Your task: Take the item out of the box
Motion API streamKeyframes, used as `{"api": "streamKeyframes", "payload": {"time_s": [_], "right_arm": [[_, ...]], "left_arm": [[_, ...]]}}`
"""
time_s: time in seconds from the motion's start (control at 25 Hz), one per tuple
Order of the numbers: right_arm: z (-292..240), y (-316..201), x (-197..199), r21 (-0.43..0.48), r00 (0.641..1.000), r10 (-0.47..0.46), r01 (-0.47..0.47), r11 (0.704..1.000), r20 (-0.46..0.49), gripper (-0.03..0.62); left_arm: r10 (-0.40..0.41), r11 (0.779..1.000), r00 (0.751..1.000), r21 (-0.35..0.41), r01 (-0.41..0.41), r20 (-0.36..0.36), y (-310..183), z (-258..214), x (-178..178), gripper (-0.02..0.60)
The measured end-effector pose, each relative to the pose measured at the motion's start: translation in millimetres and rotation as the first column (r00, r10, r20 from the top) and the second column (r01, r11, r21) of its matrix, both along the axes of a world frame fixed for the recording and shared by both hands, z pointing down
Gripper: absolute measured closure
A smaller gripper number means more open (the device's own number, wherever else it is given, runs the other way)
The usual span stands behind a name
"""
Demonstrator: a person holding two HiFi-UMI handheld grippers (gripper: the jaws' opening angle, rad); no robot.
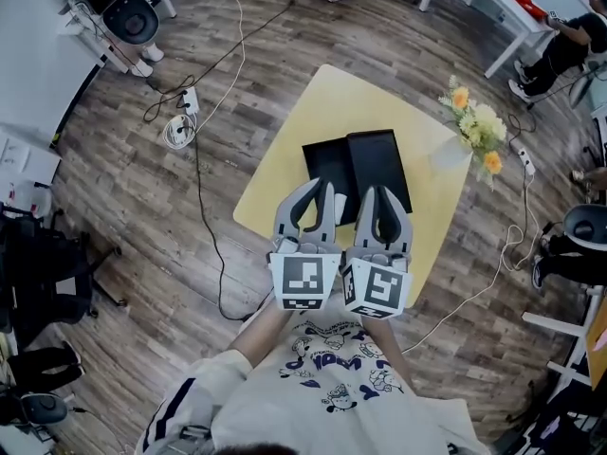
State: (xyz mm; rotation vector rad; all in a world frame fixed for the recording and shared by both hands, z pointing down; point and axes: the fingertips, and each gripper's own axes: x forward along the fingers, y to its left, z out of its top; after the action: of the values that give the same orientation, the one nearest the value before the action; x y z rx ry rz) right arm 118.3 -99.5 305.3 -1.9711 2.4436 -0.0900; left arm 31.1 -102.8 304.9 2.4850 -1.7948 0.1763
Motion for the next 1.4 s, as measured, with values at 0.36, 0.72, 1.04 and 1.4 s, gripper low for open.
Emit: {"api": "streamKeyframes", "payload": {"time_s": [0.36, 0.72, 1.04, 1.4], "right_arm": [[11, -13, -13, -0.035, 1.0, -0.018, 0.018, 0.999, 0.008, 0.548], [15, -35, -21, -0.071, 1.0, 0.013, -0.012, 0.997, 0.004, 0.548], [33, -44, -25, -0.131, 0.999, 0.043, -0.042, 0.99, 0.001, 0.548], [63, -48, -21, -0.22, 0.997, 0.078, -0.079, 0.972, -0.017, 0.548]], "left_arm": [[-0.014, 0.999, 1.0, -0.04, 0.014, 0.007, -11, 12, -13, 0.552], [0.009, 0.997, 1.0, -0.075, -0.01, -0.011, -36, 13, -23, 0.552], [0.052, 0.991, 0.999, -0.128, -0.051, 0.0, -47, 33, -27, 0.552], [0.085, 0.977, 0.996, -0.196, -0.086, -0.011, -53, 57, -26, 0.552]]}}
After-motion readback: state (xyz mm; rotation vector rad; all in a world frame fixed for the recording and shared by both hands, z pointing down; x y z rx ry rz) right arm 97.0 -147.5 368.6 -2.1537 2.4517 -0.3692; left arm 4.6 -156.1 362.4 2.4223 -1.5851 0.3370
